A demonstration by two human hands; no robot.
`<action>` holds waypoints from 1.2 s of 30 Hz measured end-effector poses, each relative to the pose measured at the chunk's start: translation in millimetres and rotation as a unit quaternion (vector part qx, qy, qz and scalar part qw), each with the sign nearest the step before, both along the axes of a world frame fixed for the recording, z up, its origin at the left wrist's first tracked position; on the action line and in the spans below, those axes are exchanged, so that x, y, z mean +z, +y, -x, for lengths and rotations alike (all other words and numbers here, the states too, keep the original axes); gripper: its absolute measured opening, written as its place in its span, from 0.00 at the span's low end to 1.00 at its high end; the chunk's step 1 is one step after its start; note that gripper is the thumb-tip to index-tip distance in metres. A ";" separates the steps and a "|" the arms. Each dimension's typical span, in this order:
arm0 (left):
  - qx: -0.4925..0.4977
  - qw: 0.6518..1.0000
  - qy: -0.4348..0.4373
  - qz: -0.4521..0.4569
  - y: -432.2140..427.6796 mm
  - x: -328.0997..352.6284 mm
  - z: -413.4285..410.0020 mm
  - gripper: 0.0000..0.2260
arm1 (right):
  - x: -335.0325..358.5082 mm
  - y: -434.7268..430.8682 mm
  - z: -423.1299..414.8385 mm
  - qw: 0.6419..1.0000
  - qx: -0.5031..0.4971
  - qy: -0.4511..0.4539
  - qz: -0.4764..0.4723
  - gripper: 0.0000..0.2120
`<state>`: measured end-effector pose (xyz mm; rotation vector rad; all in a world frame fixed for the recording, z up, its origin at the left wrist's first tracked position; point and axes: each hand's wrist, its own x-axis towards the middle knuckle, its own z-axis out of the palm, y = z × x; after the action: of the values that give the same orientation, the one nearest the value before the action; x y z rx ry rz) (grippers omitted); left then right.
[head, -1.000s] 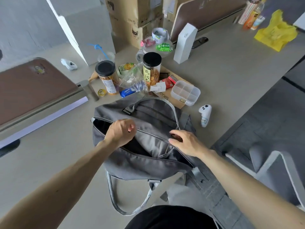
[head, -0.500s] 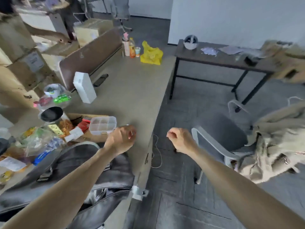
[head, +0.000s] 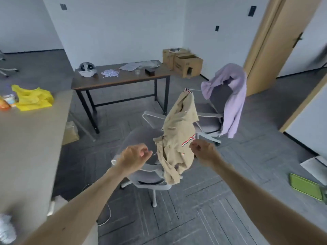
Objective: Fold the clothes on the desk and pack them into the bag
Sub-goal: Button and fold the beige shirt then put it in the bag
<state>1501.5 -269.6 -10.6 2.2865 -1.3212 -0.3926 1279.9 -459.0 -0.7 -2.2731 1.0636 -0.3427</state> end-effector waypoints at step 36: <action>0.164 0.787 0.538 -0.256 -265.3 -166.6 -125.6 0.14 | -40.3 -332.0 -275.1 0.875 0.339 0.305 0.163 0.09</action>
<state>1627.1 -534.9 -177.2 1.9486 -0.2171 -1.7528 1554.9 -791.0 -41.0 -2.9735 0.4002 0.5627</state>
